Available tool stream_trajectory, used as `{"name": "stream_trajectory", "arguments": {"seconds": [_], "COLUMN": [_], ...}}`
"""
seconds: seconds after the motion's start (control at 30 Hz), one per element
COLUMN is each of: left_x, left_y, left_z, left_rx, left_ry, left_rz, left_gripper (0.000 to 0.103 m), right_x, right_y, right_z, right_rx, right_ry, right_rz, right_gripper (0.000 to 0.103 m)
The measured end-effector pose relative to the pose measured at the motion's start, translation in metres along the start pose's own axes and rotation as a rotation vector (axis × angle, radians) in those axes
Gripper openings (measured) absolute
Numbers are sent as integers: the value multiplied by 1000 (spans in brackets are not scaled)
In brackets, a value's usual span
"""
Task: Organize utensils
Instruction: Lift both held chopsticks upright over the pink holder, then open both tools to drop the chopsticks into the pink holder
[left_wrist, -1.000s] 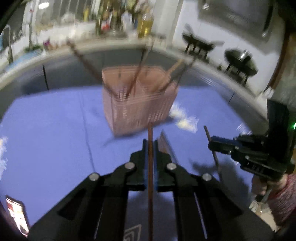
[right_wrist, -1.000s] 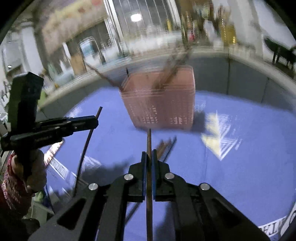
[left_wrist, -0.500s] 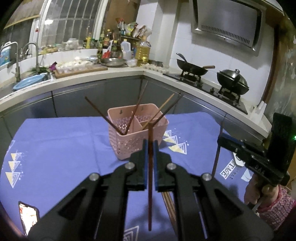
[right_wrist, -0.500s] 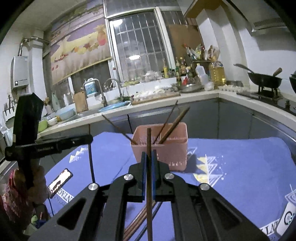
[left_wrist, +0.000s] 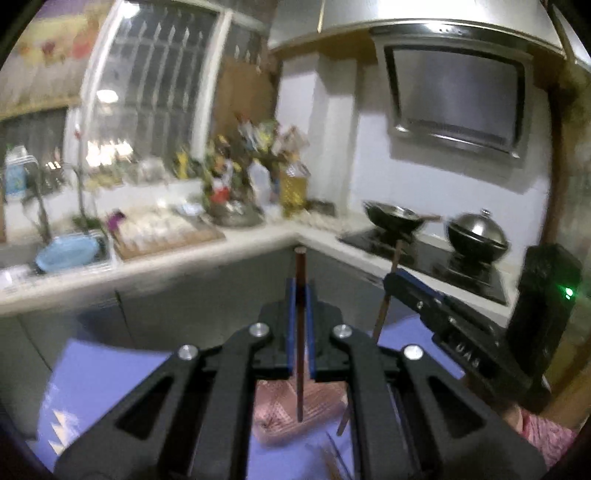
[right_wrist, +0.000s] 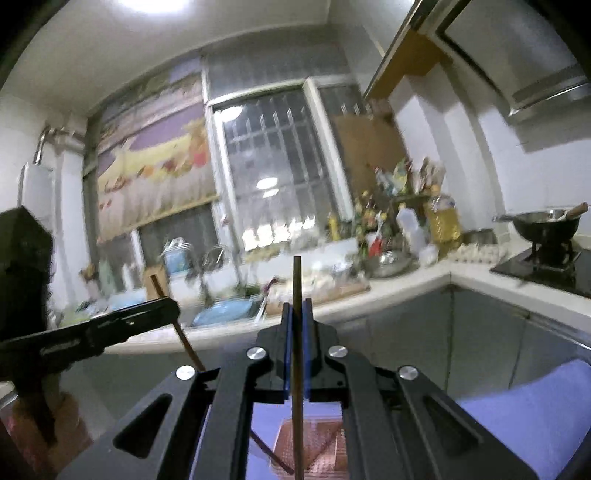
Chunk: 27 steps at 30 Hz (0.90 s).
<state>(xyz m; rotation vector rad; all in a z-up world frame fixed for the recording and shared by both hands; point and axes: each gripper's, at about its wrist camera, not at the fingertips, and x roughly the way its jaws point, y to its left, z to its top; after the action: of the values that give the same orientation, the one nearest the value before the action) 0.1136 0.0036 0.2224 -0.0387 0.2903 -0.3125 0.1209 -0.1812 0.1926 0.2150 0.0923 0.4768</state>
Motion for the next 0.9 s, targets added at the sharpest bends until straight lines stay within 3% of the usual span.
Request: {"name": "stream_trajectory", "arguments": {"seconds": [0.2,0.53,0.6,0.63,0.67,0.7,0.73,0.77,0.8,0.9], "left_x": [51,92,89,83,75,61,50,37,22,-30], "left_y": [10,20,13,9,5,2,0,-1,-3,-8], "left_z": [-14,-82,-90,-92,-93,-93,-93,-92,-91,-99], "left_rx": [35,2,16,21,23,19,11,1,-9,-15], "left_ry": [5,117,125,116,91,44,11,-22,-61,-181], "left_rz": [105,134,167,186,219,263,277,289,304,343], "left_gripper": [4,5,9,26,36,40,48,56,59,64], "right_x": [52,71,67,63,57,51,41,29,16,-22], "right_y": [-8,-15,-11,-9,-5,-3,0,3,5,17], "right_z": [-27,-100,-109,-111,-111,-110,-107,-103,-100,-94], "right_rx": [14,-15,-17,-17,-16,-12,-6,1,7,-10], "right_ry": [-64,35,73,79,79,72,61,44,18,-47], "right_rz": [-78,-77,-73,-71,-71,-78,-72,-61,-58,-44], "right_gripper": [5,5,7,13,15,26,45,56,66,71]}}
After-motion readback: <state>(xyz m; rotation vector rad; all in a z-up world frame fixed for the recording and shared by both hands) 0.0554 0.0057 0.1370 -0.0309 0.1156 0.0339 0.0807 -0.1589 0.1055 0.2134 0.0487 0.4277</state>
